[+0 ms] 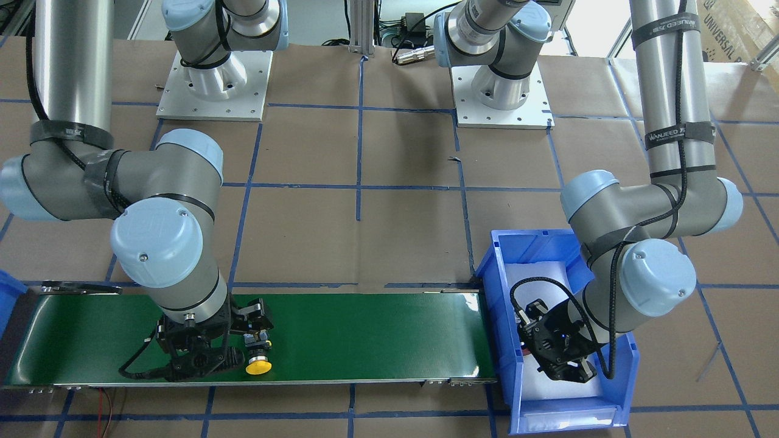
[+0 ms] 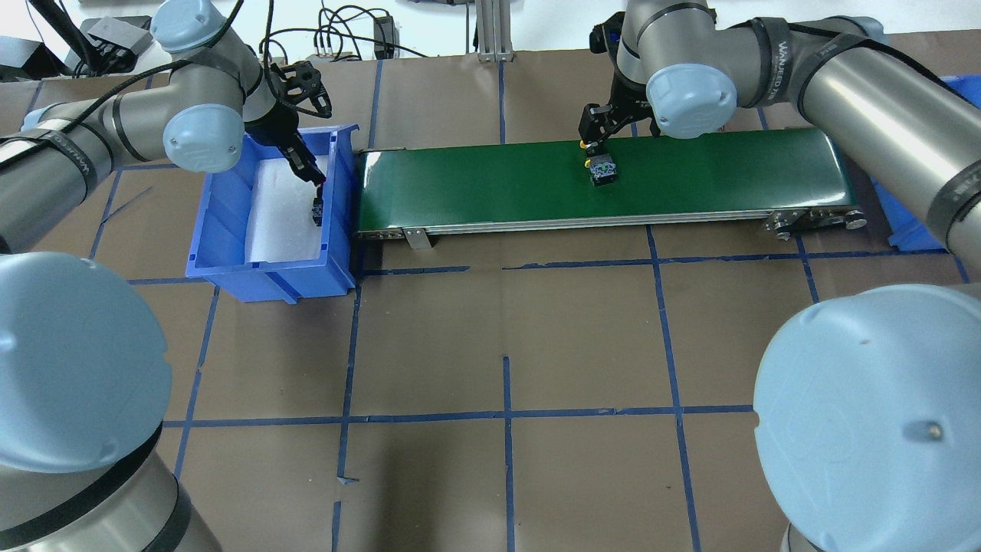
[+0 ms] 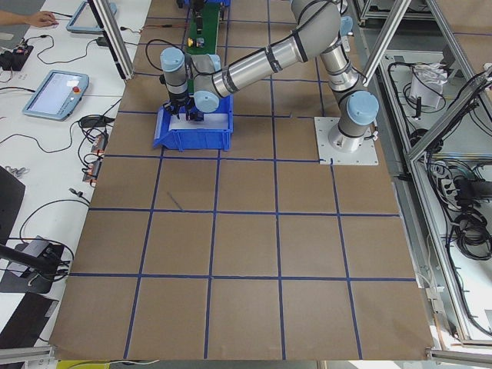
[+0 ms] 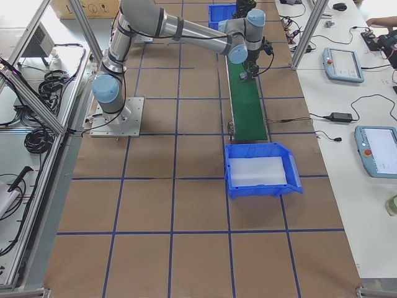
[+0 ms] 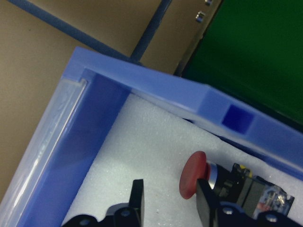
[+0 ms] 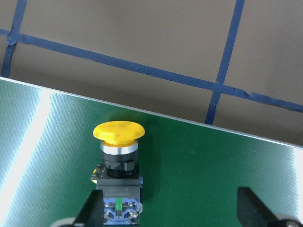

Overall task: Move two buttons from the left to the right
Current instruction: 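Grasp the yellow button with the right gripper and lift it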

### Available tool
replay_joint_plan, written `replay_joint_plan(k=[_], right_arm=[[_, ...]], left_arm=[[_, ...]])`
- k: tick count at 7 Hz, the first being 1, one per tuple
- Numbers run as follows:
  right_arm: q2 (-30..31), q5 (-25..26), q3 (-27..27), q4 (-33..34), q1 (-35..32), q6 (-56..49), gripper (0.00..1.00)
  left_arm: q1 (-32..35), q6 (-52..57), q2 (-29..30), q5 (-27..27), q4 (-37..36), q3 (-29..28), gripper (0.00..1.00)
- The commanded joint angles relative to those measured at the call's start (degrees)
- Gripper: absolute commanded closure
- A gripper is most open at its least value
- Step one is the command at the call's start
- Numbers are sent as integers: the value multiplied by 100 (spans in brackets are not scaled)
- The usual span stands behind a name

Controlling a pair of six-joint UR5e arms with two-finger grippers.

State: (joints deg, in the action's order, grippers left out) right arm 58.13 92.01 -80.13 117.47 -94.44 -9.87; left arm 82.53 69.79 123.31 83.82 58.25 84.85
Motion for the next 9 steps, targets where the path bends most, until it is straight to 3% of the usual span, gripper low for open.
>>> replay_joint_plan(k=[1, 4, 5, 6, 9], right_arm=[[-126, -8, 41, 12, -4, 73, 0], [-205, 1, -12, -23, 4, 73, 0], [-214, 1, -20, -23, -4, 73, 4], [-223, 1, -29, -23, 4, 73, 14], [-205, 10, -29, -137, 39, 55, 92]], left_arm=[[79, 52, -17, 11, -42, 14, 51], [71, 52, -70, 11, -60, 93, 51], [71, 52, -70, 29, -51, 128, 52], [71, 52, -105, 55, -68, 267, 52], [62, 52, -105, 55, -279, 409, 52]])
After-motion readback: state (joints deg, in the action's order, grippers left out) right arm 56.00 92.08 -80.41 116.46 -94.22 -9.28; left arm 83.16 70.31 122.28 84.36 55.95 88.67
